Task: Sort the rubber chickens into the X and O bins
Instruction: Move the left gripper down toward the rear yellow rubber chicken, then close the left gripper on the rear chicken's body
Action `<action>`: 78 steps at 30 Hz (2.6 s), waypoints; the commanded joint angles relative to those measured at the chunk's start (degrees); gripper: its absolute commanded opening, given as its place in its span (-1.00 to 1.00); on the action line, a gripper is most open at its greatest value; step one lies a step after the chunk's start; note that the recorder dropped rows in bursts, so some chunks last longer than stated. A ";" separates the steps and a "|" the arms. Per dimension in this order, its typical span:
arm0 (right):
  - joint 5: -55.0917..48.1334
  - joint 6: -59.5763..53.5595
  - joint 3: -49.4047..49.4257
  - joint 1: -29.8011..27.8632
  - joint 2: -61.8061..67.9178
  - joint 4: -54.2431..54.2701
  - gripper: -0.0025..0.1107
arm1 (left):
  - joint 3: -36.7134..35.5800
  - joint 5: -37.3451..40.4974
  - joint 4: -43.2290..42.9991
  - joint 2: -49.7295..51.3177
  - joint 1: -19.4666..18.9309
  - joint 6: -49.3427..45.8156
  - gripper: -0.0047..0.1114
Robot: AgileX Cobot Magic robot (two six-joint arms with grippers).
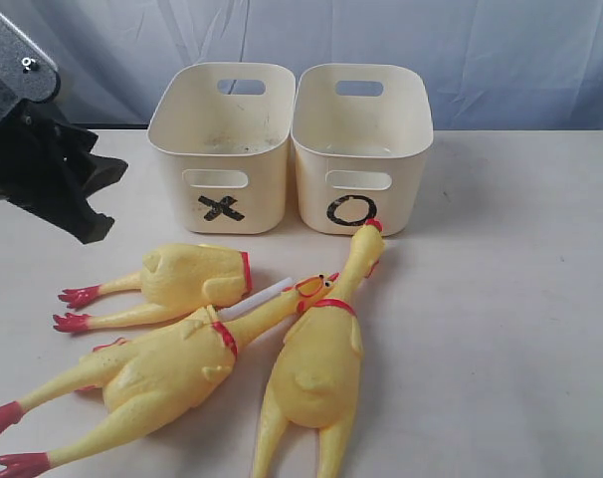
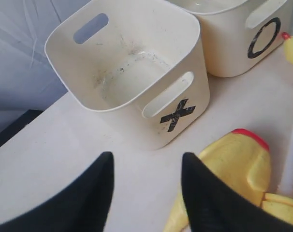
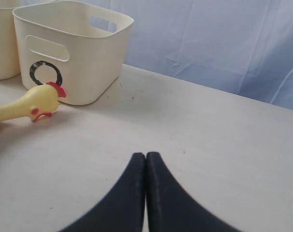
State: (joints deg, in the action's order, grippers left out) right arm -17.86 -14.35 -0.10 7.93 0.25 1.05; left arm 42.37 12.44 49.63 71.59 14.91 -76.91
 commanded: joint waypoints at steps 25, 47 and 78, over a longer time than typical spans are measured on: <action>0.38 0.02 0.10 0.21 -0.25 0.09 -0.96 | 2.19 6.17 9.66 15.17 0.64 1.06 0.83; 0.38 0.02 0.10 0.21 -0.25 0.48 -0.96 | 6.81 9.84 -1.78 27.74 0.64 -2.86 0.83; 0.38 0.02 0.10 0.21 -0.25 0.59 -0.96 | 8.90 7.06 -1.66 33.89 0.64 -4.70 -0.92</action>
State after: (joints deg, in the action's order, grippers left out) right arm -17.86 -14.12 -0.10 7.93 0.25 1.53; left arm 51.39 19.47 48.21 105.31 14.91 -81.33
